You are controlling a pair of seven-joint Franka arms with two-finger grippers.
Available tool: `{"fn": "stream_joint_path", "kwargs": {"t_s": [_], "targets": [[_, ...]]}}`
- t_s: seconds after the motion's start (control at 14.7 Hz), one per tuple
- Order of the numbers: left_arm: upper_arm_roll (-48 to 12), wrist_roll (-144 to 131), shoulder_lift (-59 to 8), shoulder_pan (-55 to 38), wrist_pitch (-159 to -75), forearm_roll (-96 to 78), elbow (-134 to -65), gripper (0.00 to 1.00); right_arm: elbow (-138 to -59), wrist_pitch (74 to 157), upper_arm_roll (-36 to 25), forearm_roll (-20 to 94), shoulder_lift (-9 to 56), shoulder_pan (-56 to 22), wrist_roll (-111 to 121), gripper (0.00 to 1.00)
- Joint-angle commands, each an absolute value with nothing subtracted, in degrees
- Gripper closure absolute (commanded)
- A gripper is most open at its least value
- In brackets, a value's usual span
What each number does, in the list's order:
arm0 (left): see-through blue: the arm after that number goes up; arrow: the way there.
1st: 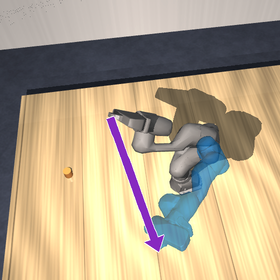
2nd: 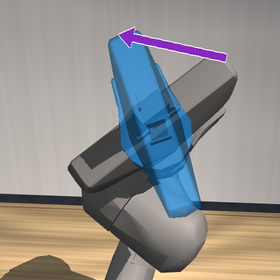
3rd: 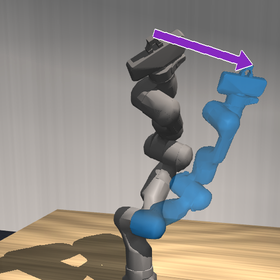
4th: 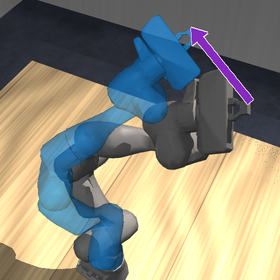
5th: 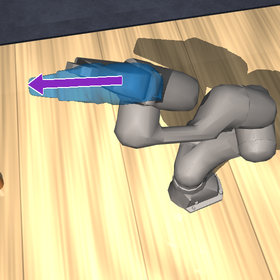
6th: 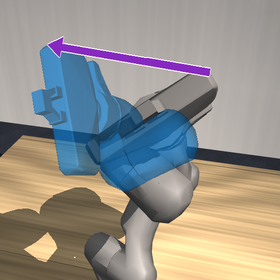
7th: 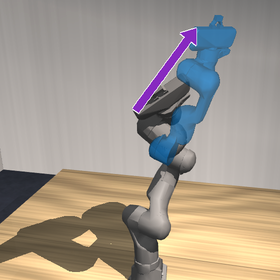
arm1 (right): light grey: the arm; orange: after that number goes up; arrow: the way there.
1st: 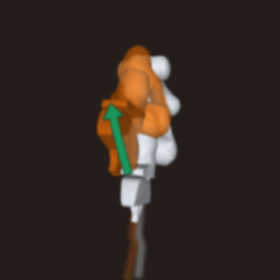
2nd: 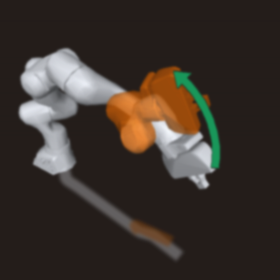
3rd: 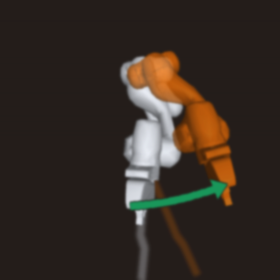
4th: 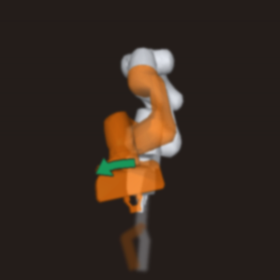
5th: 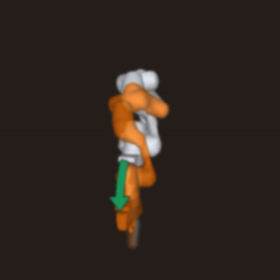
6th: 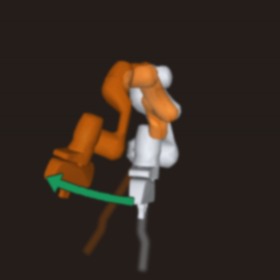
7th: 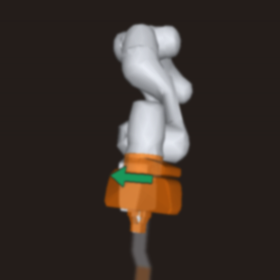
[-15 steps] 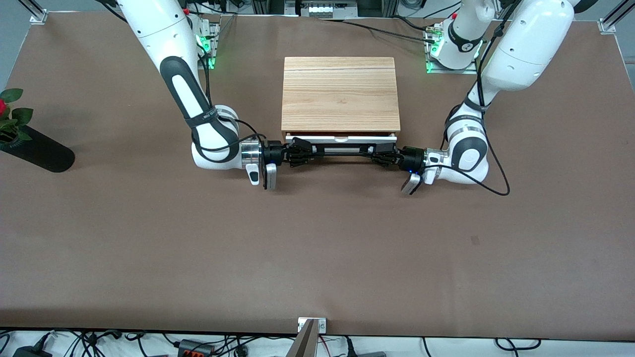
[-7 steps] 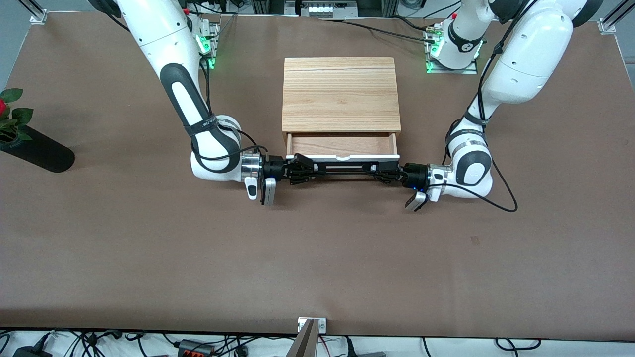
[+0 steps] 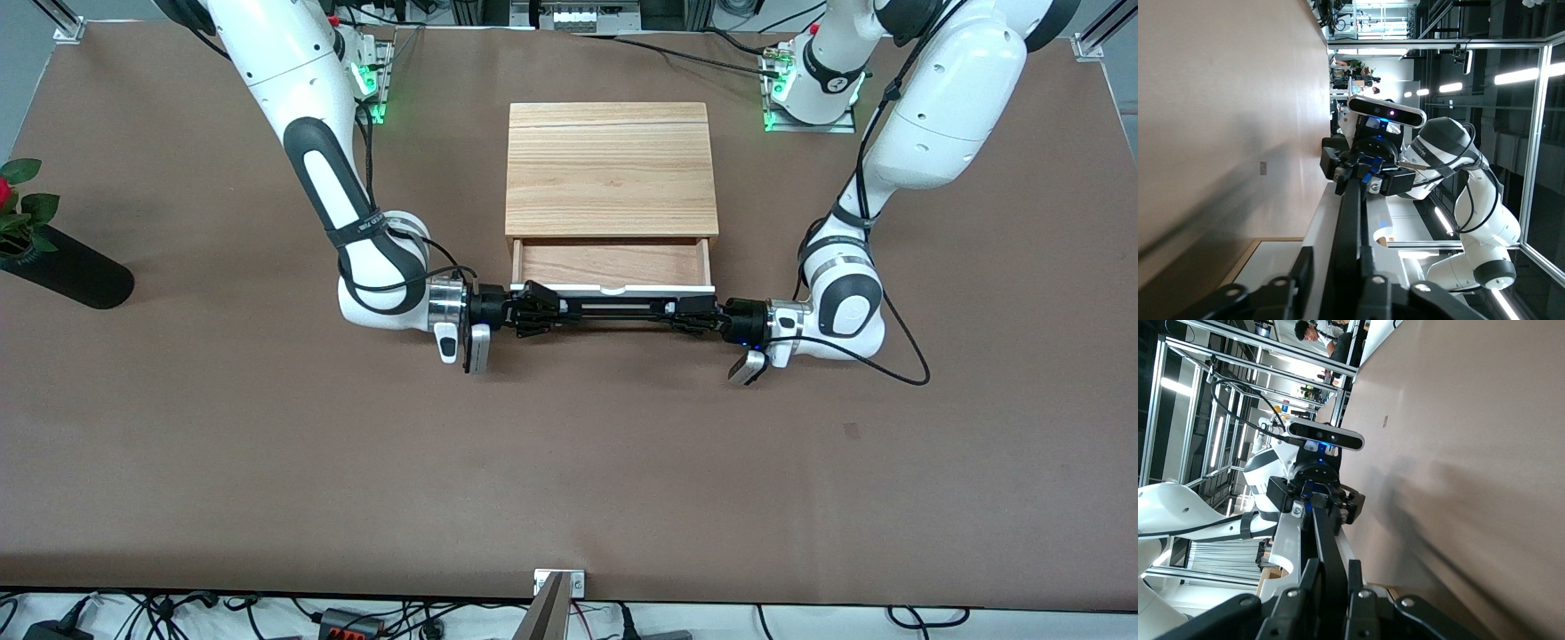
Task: Pull top drawer with both arms simultaneously
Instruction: 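Open both grippers and release the drawer handle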
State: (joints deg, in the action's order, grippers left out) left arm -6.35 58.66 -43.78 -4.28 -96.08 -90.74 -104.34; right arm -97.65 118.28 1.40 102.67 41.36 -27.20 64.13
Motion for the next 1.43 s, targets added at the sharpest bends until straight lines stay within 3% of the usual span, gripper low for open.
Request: {"fn": "stream_joint_path", "kwargs": {"t_s": [0.0,0.07,0.14,0.27,0.75,1.09,1.36], "targets": [[-6.42,57.75,-44.21,-4.04,-96.33,-91.41,-104.06,0.00,-95.62,118.12,1.67,105.55,40.25,-25.84,64.25,0.72],[-6.50,57.66,-44.03,-3.96,-96.33,-91.41,-104.15,0.00,-95.62,118.12,1.67,105.56,40.17,-25.84,64.16,0.31],[-6.50,56.96,-43.95,-3.96,-96.33,-91.41,-104.06,0.00,-95.62,118.91,1.58,105.56,40.17,-25.84,63.46,0.06],[-6.42,54.59,-43.16,-3.87,-96.33,-91.32,-104.15,0.00,-95.62,121.19,1.67,105.64,39.99,-25.84,63.28,0.02],[-3.17,42.82,-36.40,-3.69,-98.34,-84.05,-101.18,0.00,-95.62,125.14,1.49,105.03,39.82,-24.70,63.11,0.02],[-1.50,24.04,-35.16,-3.78,-99.32,-59.48,-88.27,0.00,-95.63,135.59,1.49,104.42,38.77,-25.22,58.90,0.02],[-1.58,12.15,-35.95,-4.74,-99.40,-34.68,-82.62,0.00,-95.36,136.93,1.32,94.17,37.36,-24.00,47.59,0.02]]}}
